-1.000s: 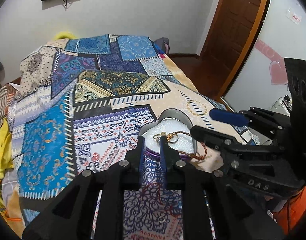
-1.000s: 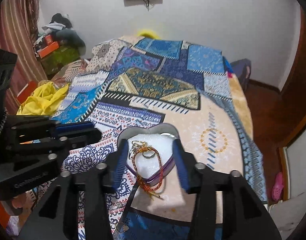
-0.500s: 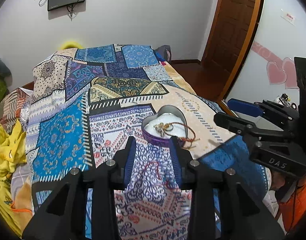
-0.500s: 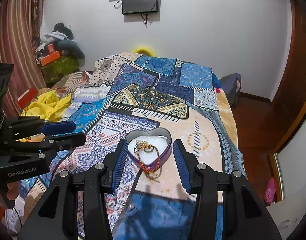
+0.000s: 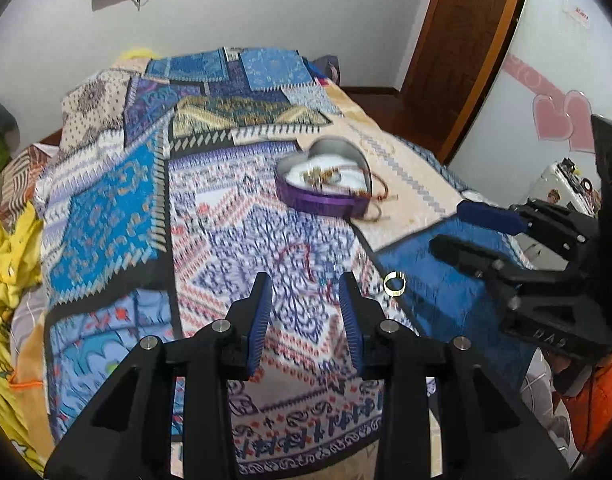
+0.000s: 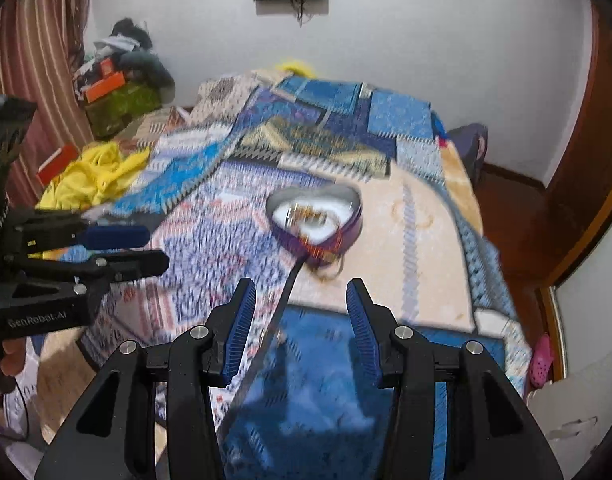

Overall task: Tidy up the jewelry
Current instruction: 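Move the right gripper to a gold ring while the left moves to a silver charm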

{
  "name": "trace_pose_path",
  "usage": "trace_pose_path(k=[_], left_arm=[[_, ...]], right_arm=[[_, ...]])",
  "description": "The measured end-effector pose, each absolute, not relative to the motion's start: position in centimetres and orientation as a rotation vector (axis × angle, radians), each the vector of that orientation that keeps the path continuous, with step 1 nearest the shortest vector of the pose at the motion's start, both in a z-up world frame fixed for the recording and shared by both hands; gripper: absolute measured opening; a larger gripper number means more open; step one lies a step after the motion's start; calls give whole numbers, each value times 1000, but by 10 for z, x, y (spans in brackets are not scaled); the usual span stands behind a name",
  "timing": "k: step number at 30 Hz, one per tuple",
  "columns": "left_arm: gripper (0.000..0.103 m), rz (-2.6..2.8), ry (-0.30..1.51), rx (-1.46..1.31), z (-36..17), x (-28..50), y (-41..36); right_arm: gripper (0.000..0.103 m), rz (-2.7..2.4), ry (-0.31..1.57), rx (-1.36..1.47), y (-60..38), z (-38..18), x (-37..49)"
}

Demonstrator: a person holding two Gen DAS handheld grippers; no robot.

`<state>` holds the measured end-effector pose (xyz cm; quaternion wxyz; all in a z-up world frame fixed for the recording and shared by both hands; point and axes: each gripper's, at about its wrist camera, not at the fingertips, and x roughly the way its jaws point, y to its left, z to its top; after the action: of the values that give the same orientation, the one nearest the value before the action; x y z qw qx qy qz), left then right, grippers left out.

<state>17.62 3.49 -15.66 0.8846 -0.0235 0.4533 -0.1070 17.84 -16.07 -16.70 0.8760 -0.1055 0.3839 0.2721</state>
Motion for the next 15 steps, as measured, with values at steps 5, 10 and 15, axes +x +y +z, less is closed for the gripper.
trace_pose_path(k=[5,10,15], left_arm=[[34,-235,994,-37,-178,175,28],[34,-257,1016,-18,-192,175,22],[34,-273,1035,5,-203,179,17]], right_arm=[[44,573,856,-223,-159,-189,177],[44,600,880,-212,-159,-200,176],[44,626,887,-213,-155,-208,173]])
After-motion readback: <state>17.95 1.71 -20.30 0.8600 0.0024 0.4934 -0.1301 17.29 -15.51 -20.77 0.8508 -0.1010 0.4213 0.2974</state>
